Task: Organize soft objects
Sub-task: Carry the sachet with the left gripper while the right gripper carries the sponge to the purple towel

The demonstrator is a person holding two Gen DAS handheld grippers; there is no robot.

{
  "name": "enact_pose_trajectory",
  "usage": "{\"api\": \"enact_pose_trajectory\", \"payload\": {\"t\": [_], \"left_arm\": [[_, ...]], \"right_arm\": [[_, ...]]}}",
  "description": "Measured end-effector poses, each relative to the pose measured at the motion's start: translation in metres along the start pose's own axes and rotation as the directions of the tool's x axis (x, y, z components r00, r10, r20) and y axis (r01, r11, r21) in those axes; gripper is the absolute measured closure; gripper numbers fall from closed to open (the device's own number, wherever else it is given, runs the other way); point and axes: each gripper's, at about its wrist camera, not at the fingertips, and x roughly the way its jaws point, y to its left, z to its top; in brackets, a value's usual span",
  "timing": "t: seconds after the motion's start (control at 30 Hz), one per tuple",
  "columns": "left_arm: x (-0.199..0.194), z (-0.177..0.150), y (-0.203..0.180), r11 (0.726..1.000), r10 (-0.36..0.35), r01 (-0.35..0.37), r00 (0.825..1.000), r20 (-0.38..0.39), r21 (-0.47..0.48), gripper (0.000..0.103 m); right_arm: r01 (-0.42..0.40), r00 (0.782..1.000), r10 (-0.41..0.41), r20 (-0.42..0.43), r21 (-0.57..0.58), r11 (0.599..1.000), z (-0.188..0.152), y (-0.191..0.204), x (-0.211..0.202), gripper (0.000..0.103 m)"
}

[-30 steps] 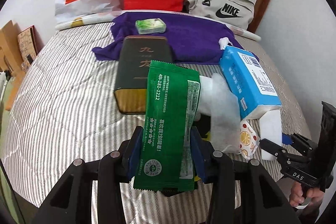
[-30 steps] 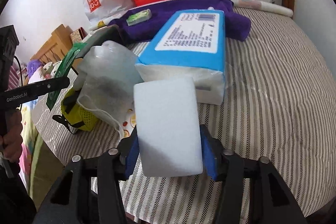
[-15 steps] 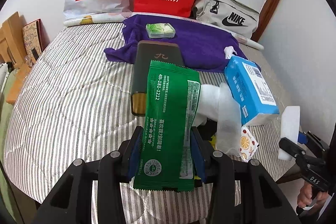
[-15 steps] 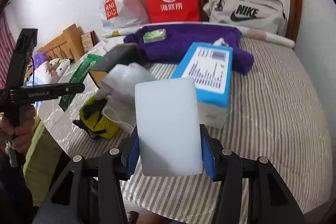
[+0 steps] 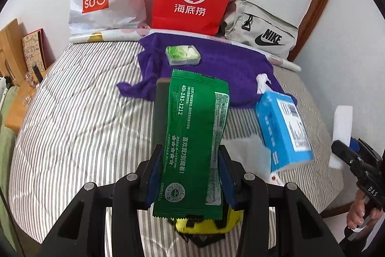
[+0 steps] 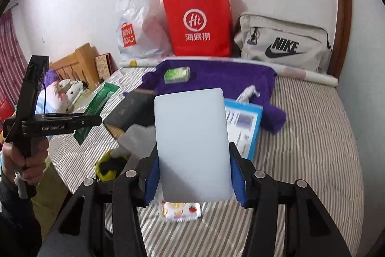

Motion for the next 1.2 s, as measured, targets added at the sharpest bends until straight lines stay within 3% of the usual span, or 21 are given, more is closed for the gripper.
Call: {"api": "enact_pose_trajectory", "payload": {"t": [0.6, 1.2], "left_arm": [[0.039, 0.072, 0.002, 1.0, -0.018, 0.018, 0.999, -0.028, -0.019, 0.061], [0.102, 0.134, 0.009, 0.998, -0.051, 0.047, 0.995, -0.086, -0.05, 0.061]], "right_arm": [[0.03, 0.999, -0.03, 0.028, 0.028, 0.999, 0.074, -0.032, 0.04, 0.052], [0.055, 0.998, -0.055, 0.003, 0.007, 0.998, 0.137, -0.07, 0.114, 0.052]]}}
